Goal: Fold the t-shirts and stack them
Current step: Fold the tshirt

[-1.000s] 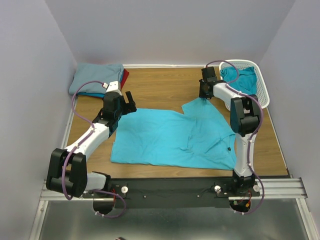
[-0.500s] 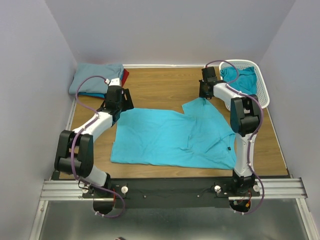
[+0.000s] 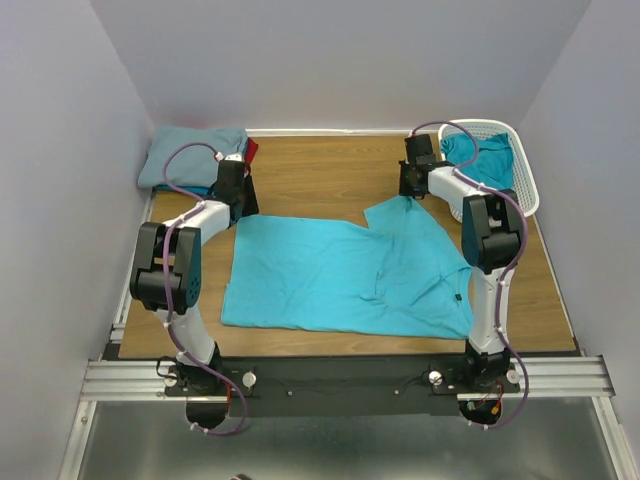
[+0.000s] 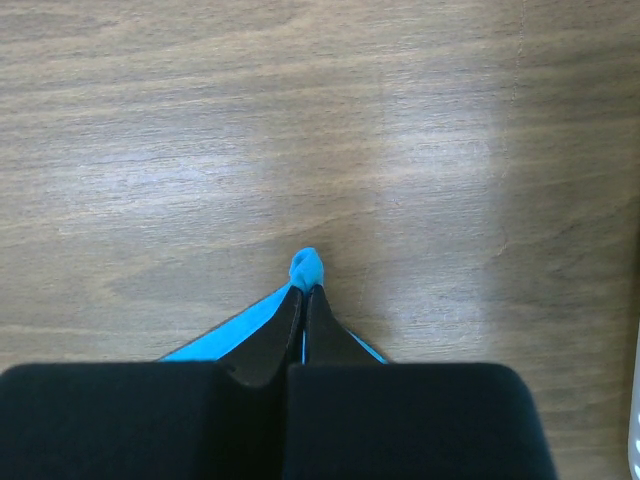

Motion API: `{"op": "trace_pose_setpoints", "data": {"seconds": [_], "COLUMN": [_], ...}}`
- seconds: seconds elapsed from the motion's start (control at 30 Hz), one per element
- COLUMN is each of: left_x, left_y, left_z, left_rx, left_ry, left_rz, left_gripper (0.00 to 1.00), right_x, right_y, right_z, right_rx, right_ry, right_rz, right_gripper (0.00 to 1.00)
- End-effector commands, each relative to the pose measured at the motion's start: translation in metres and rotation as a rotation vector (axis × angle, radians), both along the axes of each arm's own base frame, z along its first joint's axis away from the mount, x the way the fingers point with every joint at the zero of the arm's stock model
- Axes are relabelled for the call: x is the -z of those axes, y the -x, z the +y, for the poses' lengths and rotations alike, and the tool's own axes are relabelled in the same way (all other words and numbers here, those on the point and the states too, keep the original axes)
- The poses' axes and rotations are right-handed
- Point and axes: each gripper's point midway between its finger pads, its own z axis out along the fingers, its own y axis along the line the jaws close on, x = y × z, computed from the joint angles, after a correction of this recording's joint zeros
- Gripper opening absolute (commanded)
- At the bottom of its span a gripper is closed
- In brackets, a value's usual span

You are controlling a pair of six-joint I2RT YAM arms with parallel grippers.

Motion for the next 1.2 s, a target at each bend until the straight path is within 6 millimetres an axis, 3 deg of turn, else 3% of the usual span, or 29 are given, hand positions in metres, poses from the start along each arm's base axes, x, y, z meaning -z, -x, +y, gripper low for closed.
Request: {"op": "trace_pose_setpoints", "data": {"seconds": [0.0,0.2,0.5,0.73,0.8,1.0,1.13,1.17], "left_x": [0.017,0.029,0.046,0.043,0.043,0.044,0.046,0.046], "left_y": [0.009,0.013,0.005,0.001,0.0,-0.005,-0.004,-0.004], "left_z": [0.006,0.017,0.016,0.02,0.021,0.017,0.016,0.016], "left_rx": [0.014,-0.016,0.016,0.01,0.007,0.026,0.03,0.032], "left_ry": [-0.012,-0.025,-0.022,-0.015,-0.016,-0.007,-0.003,-0.003], "left_rz": [0.069,0.093,0.128,0.113,0.108,0.102,0.105,0.104], "left_gripper": [0.55,0.55,0.53,0.49,0.44,0.41,0.35,0.28], "right_x": [0.013,0.015,0.014,0.012,0.013,0.01,0.009,0.009], "right_y": [0.017,0.019,0.02,0.02,0.021,0.021,0.021,0.021], "right_z": [-0.001,0.0,-0.003,-0.002,-0.002,-0.001,-0.002,-0.001], "right_rx": [-0.015,-0.02,-0.014,-0.015,-0.017,-0.019,-0.017,-0.02], "right_ry": [-0.006,-0.011,-0.005,-0.007,-0.01,-0.013,-0.011,-0.013], "right_rz": [0.068,0.076,0.074,0.072,0.074,0.07,0.068,0.067], "right_gripper": [0.0,0.0,0.0,0.0,0.0,0.0,0.0,0.0]}}
